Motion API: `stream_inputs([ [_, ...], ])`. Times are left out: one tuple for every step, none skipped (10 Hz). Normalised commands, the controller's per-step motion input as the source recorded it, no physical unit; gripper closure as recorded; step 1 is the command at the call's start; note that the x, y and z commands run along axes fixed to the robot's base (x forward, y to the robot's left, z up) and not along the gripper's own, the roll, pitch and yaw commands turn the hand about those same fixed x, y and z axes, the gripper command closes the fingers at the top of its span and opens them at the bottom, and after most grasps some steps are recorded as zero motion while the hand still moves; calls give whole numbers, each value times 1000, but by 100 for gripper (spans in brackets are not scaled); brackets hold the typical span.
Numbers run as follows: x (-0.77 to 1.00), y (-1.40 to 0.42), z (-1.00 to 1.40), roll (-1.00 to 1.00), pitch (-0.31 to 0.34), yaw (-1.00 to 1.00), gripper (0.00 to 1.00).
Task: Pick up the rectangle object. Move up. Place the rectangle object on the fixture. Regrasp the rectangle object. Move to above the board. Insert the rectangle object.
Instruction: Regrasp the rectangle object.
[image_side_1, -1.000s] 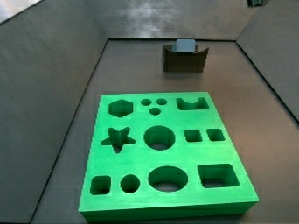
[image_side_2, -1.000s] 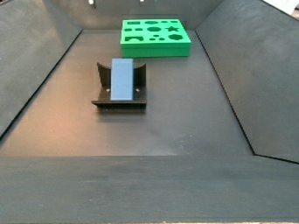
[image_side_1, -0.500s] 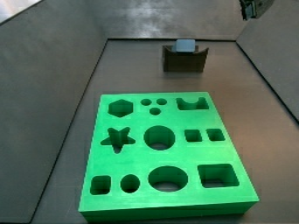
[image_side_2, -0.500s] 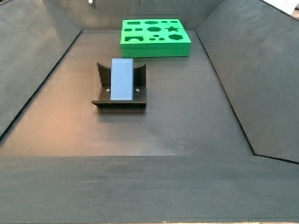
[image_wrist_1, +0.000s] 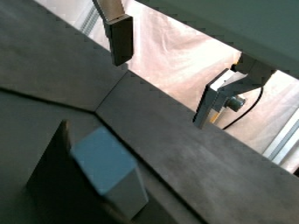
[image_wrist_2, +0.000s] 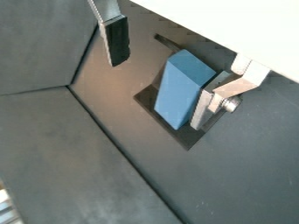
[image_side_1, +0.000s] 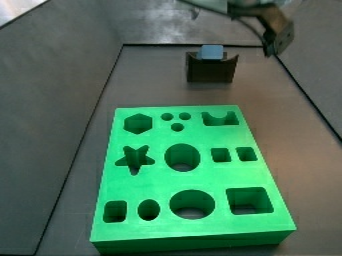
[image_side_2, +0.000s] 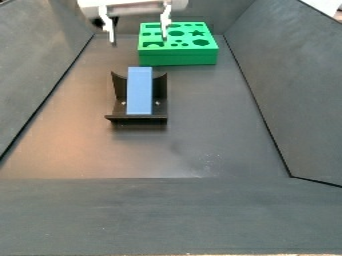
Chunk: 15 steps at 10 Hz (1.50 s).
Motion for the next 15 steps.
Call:
stream_inputs([
  [83, 51, -1000, 81, -148, 71, 0],
  [89, 47, -1000, 77, -146, 35, 0],
  [98, 43, -1000, 73, -136, -1, 0],
  [104, 35, -1000, 76, -121, -27, 0],
  [90, 22, -786, 72, -92, -54, 0],
  [80, 19, -628, 70, -65, -62, 0],
  [76, 13, -523, 70, -53, -65, 0],
  [67, 6, -323, 68, -27, -59, 0],
  [20, 3, -192, 50, 8, -47, 0],
  [14, 1, -187, 43, 3, -36, 0],
  [15, 2, -186, 43, 3, -28, 0],
  [15, 3, -185, 43, 3, -22, 0],
  [15, 3, -184, 43, 3, -17, 0],
  [15, 4, -183, 44, 3, -12, 0],
  [0, 0, 0, 0, 0, 0, 100],
])
